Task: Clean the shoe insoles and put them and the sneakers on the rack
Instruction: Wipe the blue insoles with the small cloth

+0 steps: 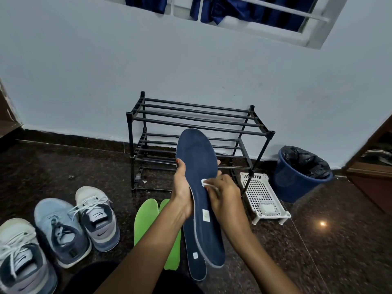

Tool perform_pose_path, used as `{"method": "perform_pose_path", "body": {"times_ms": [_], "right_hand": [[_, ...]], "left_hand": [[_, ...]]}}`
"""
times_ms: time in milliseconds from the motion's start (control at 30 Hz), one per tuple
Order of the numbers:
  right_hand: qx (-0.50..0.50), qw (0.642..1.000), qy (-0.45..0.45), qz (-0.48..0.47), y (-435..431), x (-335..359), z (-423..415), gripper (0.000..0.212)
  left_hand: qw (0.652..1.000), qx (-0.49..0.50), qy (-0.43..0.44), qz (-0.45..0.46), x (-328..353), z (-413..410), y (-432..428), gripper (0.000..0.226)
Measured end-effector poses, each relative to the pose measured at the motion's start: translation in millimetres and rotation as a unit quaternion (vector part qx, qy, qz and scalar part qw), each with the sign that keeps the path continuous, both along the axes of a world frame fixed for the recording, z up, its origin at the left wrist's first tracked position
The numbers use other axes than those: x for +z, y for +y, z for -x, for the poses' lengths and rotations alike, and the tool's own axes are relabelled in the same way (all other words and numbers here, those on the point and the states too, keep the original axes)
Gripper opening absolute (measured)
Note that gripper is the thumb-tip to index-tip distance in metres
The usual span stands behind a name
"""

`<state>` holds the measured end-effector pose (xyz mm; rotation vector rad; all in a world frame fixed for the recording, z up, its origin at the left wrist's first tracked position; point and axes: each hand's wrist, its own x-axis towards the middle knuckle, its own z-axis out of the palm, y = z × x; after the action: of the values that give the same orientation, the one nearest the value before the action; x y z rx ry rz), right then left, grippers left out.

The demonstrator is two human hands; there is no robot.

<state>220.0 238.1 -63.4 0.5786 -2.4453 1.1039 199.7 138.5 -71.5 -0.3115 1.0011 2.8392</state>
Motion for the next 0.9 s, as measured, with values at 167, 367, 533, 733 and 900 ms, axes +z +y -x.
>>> {"method": "perform_pose_path", "body": {"times_ms": [167,367,533,733,900], "right_hand": [[0.006,1.000,-0.029,-0.001,3.7,5.2,-3.8,0.013],[-0.059,0.998,-0.022,-0.007,-1.7,1.8,1.5,0.015],[0.020,0.997,-0.064,0.027,-1.4,6.0,-5.0,0.013],[-0.049,0.998,-0.015,0.023,1.5,11.1,5.0,0.013],[-0.033,0.999,-0.020,0.016,-6.6,10.0,2.9,0.014]], "left_hand": [[1.000,0.006,0.010,-0.013,0.3,0.0,1.5,0.082],[1.000,-0.003,0.004,-0.012,4.1,-4.0,0.5,0.086],[1.000,0.025,0.001,-0.017,2.8,-0.6,-2.9,0.081],[0.999,-0.014,-0.007,0.045,2.6,-6.2,3.7,0.085],[0.999,-0.008,0.000,0.045,-3.1,-0.8,1.1,0.087]]}}
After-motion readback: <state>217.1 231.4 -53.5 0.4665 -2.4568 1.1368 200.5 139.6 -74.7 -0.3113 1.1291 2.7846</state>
